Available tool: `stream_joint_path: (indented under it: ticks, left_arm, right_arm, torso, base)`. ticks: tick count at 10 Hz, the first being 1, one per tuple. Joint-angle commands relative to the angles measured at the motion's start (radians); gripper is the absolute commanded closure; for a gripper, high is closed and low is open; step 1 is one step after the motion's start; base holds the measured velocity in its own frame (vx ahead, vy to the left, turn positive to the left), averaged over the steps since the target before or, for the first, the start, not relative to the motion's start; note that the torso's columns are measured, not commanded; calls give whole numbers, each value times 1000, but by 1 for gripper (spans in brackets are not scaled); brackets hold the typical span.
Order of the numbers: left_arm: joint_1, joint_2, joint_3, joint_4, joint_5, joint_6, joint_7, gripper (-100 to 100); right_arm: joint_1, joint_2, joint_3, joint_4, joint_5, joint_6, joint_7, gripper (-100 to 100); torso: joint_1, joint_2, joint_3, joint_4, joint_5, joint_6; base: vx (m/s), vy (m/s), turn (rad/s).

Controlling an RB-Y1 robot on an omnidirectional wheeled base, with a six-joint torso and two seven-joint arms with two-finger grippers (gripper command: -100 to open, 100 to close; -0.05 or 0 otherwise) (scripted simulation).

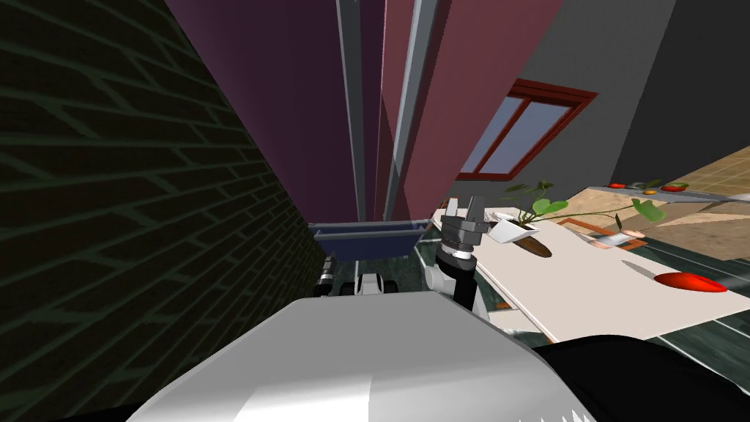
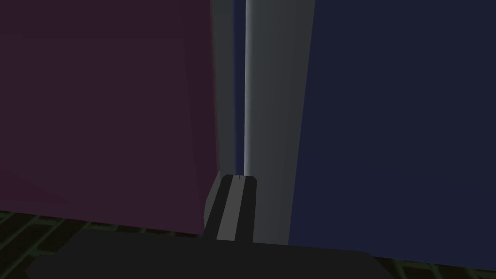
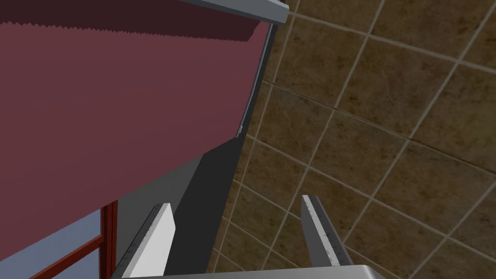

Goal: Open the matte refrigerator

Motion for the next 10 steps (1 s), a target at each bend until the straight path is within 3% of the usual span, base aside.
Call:
stream_joint_path:
  ticks: [1, 6, 9, 10]
  left_arm:
    - [2, 27, 2, 3, 3, -13, -3, -100]
    - [22, 36, 9, 25, 11, -55, -8, -100]
    - [29, -17, 12, 40, 13, -62, -11, -100]
    - [30, -6, 11, 34, 12, -61, -10, -100]
  right_arm:
    - [0, 0, 0, 0, 0, 0, 0, 0]
    - [1, 0, 0, 0, 0, 0, 0, 0]
    - [1, 0, 0, 0, 0, 0, 0, 0]
    - [1, 0, 0, 0, 0, 0, 0, 0]
  torso:
    - [1, -3, -2, -1, 0, -1]
    - [1, 4, 2, 1, 0, 0]
    - [2, 4, 2, 1, 0, 0]
    - [2, 6, 4, 2, 0, 0]
  base:
    - [47, -5, -9]
    - [173, -10, -21]
    - [147, -6, -13]
    - [35, -2, 1]
